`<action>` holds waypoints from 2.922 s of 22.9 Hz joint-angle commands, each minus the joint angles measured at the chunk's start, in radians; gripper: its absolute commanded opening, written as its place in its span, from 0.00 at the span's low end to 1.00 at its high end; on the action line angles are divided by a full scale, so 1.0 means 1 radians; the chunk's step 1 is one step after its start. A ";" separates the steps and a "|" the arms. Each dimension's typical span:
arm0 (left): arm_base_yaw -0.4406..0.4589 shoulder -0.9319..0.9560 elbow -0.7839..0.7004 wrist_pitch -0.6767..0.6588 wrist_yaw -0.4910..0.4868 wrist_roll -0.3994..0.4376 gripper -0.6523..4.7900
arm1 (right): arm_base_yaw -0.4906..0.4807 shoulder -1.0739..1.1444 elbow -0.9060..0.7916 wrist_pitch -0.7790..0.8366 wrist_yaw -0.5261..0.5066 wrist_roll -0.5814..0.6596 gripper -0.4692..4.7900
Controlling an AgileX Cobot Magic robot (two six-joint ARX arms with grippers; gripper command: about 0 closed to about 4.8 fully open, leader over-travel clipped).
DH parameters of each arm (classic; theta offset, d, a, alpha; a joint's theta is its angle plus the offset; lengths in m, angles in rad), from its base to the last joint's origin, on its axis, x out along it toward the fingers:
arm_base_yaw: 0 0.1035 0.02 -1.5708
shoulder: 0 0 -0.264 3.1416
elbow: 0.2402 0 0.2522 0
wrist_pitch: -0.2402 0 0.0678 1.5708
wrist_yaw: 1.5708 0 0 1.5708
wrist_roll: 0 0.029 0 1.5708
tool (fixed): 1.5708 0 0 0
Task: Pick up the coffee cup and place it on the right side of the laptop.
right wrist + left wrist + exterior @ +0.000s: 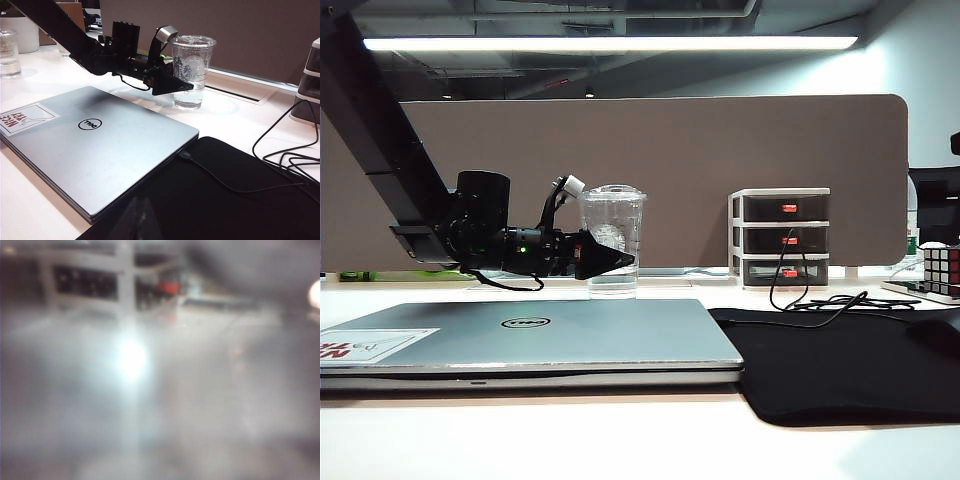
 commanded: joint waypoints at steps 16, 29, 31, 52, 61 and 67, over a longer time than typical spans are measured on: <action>-0.003 -0.002 0.003 0.134 -0.025 -0.008 0.92 | 0.000 -0.002 -0.005 0.009 -0.002 -0.003 0.09; -0.003 -0.010 0.003 0.186 0.036 -0.051 0.63 | 0.000 -0.002 -0.005 -0.032 -0.002 -0.004 0.09; -0.004 -0.017 0.003 0.188 0.068 -0.052 0.63 | 0.000 -0.002 -0.005 -0.027 -0.002 -0.004 0.09; -0.135 -0.142 0.001 0.189 0.280 -0.229 0.63 | 0.000 -0.002 -0.005 0.003 -0.002 -0.003 0.09; -0.213 -0.142 -0.007 0.185 0.366 -0.295 0.63 | 0.000 -0.002 -0.005 0.003 -0.002 -0.004 0.09; -0.248 -0.142 -0.007 0.185 0.406 -0.293 0.63 | 0.000 -0.002 -0.005 0.003 -0.002 -0.004 0.09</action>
